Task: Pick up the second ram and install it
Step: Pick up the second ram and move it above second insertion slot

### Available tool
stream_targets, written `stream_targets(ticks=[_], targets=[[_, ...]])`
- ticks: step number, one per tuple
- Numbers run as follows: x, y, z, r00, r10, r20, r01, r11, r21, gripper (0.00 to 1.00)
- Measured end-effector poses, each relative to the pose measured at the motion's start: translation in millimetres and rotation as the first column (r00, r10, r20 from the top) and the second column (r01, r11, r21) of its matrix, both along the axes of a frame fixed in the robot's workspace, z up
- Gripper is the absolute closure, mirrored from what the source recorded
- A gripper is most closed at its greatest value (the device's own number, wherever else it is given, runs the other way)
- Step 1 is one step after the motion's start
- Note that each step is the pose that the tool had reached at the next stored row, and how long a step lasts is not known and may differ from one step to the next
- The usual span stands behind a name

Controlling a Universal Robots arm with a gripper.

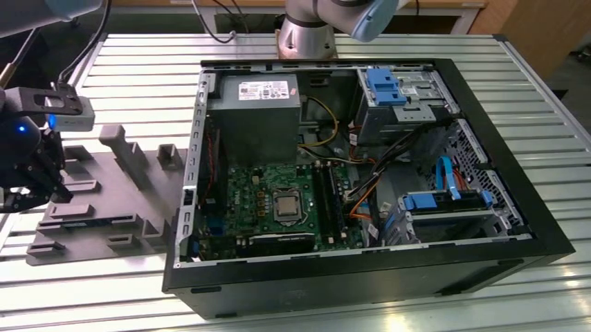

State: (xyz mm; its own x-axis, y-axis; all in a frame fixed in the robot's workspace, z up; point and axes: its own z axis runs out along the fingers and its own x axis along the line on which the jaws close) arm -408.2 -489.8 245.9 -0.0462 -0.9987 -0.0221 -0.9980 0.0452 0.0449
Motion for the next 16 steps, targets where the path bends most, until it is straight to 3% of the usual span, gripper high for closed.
stream_targets(ticks=[16], targets=[[5.4, -9.5, -9.4, 1.0000, 0.006, 0.0002, -0.006, 1.0000, 0.0002, 0.89]])
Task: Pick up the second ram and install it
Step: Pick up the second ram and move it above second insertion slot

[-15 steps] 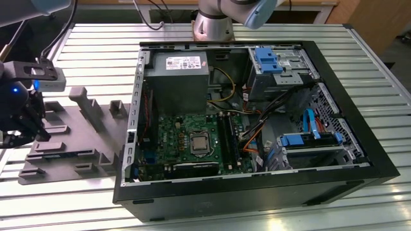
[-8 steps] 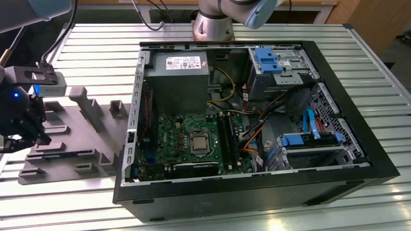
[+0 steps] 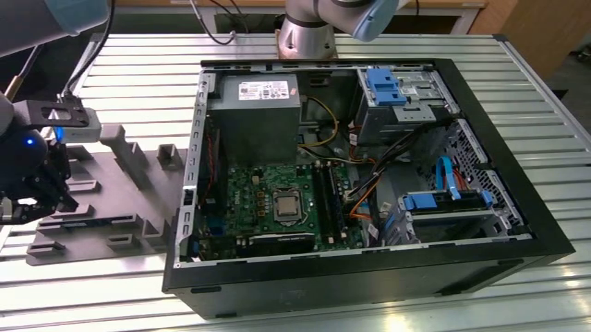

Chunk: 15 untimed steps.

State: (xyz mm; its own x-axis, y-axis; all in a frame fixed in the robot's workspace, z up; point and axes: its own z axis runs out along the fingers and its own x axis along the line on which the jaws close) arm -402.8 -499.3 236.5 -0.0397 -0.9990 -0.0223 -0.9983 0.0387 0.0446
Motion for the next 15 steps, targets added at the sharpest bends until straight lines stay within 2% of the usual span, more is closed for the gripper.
stream_targets(ticks=[4, 15], targets=[[1.6, -1.7, -1.9, 1.0000, 0.001, -0.0002, -0.001, 1.0000, -0.0001, 0.89], [2.1, -3.5, -12.8, 1.0000, 0.004, 0.0000, -0.004, 1.0000, 0.0000, 0.89]])
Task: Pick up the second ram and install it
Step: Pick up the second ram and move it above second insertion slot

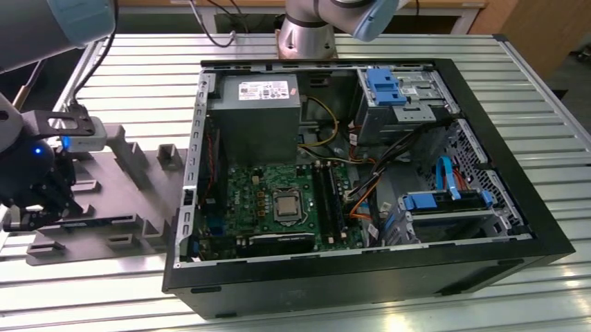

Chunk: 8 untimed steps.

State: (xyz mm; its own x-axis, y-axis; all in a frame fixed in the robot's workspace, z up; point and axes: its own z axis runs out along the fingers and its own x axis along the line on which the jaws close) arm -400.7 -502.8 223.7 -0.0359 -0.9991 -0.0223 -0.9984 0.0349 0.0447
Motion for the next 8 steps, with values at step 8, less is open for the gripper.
stream_targets(ticks=[8], targets=[[0.0, -0.1, -4.9, 1.0000, 0.001, -0.0002, -0.001, 1.0000, -0.0002, 0.89]])
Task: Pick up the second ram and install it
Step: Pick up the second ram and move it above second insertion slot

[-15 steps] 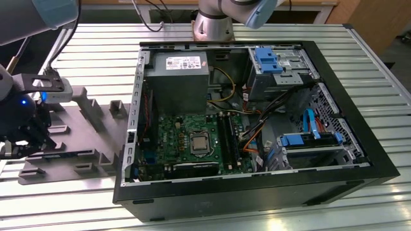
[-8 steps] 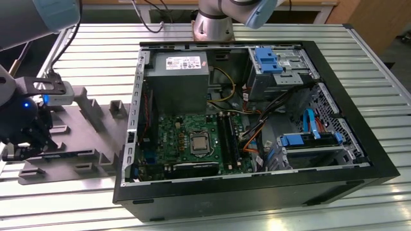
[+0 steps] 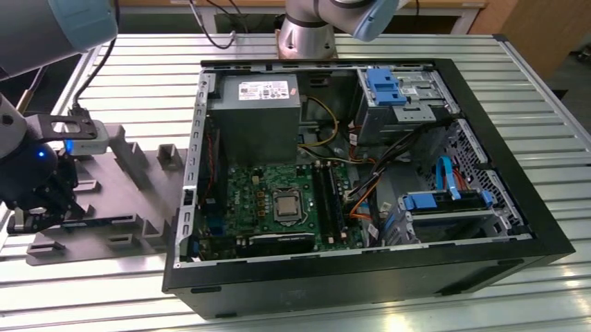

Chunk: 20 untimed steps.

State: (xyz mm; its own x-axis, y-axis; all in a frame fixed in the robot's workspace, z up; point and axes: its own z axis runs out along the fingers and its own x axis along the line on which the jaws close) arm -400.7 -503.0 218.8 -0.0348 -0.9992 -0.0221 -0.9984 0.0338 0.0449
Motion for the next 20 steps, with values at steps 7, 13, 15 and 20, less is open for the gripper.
stream_targets(ticks=[7, 13, 15, 20], targets=[[0.0, 0.0, -0.3, 1.0000, 0.000, 0.0002, 0.000, 1.0000, 0.0001, 0.84], [0.0, 0.0, -0.6, 1.0000, 0.000, 0.0002, 0.000, 1.0000, 0.0002, 0.70], [0.0, 0.0, -1.7, 1.0000, 0.008, 0.0006, -0.008, 1.0000, 0.0012, 0.70], [-0.5, 0.0, -6.6, 0.9992, 0.041, 0.0002, -0.041, 0.9992, 0.0009, 0.70]])
